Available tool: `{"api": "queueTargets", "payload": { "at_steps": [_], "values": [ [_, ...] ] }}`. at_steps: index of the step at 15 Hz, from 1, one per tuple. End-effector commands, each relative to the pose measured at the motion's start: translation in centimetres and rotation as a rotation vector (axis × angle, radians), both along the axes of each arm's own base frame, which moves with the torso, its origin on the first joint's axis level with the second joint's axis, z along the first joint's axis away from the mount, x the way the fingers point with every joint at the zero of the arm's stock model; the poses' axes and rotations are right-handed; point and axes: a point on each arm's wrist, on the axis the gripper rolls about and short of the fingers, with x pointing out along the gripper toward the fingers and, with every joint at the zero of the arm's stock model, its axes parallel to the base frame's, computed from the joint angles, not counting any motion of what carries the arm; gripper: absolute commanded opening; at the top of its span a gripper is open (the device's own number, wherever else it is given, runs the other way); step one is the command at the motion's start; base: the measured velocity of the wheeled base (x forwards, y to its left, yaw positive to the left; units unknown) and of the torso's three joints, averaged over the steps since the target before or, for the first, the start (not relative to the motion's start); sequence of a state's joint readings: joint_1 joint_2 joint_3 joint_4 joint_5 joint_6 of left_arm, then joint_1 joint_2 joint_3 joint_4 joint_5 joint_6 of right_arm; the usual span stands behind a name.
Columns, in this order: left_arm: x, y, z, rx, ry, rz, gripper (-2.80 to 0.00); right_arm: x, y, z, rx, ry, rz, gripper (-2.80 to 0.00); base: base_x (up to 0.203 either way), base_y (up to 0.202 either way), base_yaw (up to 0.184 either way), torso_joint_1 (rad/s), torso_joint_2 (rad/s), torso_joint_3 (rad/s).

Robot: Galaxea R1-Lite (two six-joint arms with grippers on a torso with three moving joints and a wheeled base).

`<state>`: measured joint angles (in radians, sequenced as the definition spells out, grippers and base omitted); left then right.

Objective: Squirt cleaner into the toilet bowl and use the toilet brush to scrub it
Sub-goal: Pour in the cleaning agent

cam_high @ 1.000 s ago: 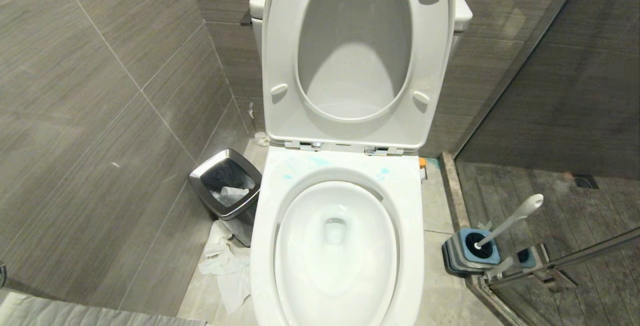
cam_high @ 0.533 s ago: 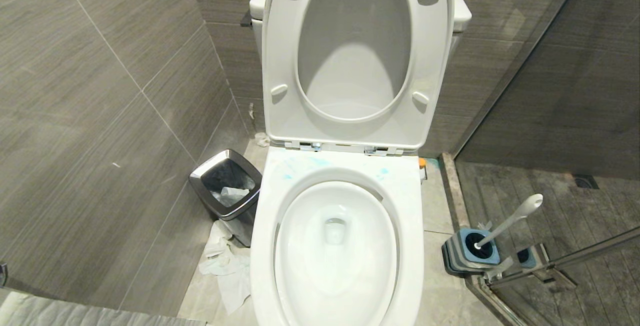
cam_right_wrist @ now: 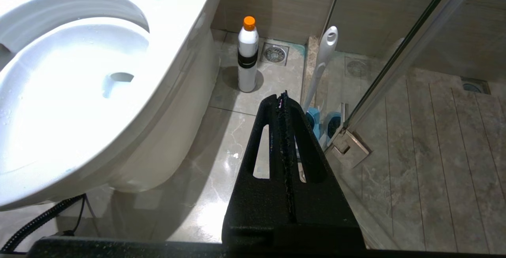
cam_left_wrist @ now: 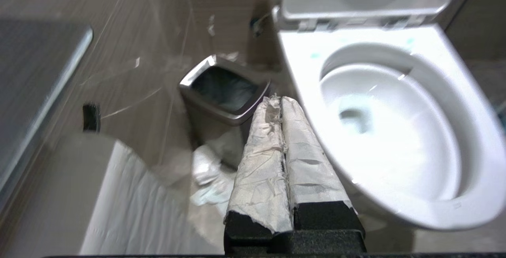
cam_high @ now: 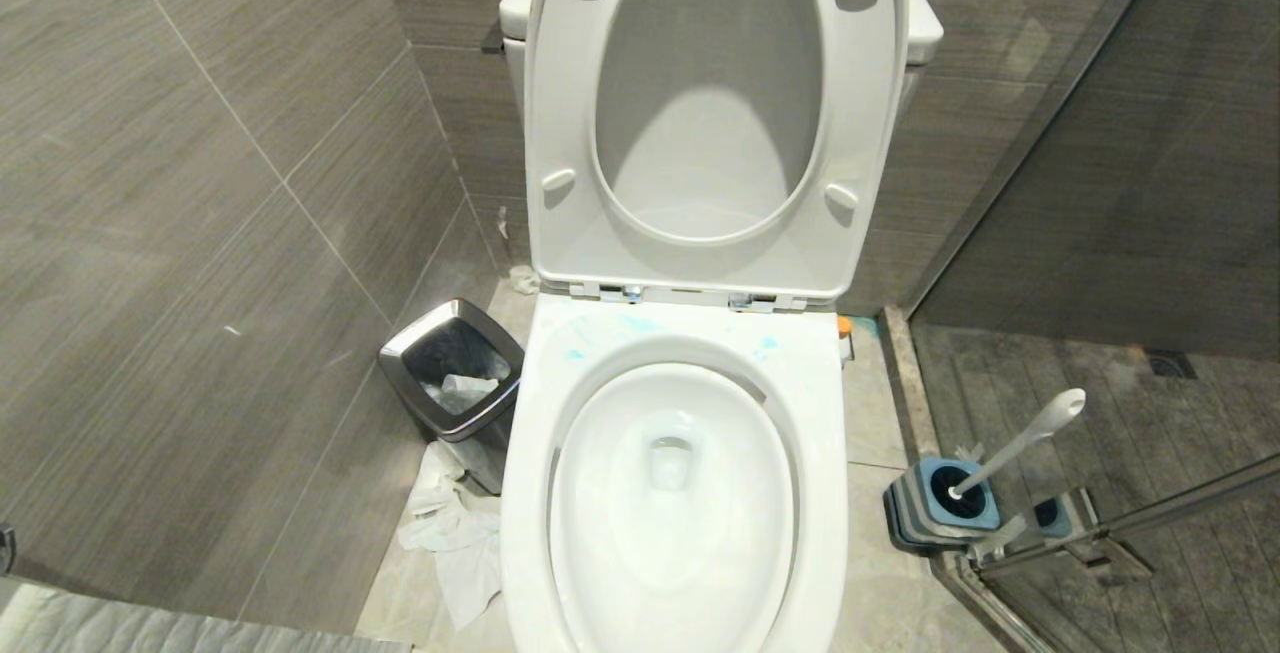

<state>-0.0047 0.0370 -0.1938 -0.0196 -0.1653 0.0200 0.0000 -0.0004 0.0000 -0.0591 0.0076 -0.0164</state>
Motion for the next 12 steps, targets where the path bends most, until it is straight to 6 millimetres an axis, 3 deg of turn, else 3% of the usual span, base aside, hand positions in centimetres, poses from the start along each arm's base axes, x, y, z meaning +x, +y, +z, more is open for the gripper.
{"api": "queueTargets", "payload": {
  "at_steps": [1,5,12],
  "values": [
    [0.6,0.0,-2.6,0.037,0.046,0.022,-2.8,0.2,0.0,-0.7,0.0,0.024,0.0,-2.8,0.0,0.0,0.0,0.0,0.0,0.0],
    [1.6,0.3,-5.6,0.104,0.166,0.138,-2.8,0.2,0.0,-0.7,0.0,0.023,0.0,-2.8,0.0,0.0,0.0,0.0,0.0,0.0],
    [1.6,0.3,-5.6,-0.015,0.182,0.162,-2.8,0.2,0.0,-0.7,0.0,0.023,0.0,-2.8,0.0,0.0,0.0,0.0,0.0,0.0]
  ]
}}
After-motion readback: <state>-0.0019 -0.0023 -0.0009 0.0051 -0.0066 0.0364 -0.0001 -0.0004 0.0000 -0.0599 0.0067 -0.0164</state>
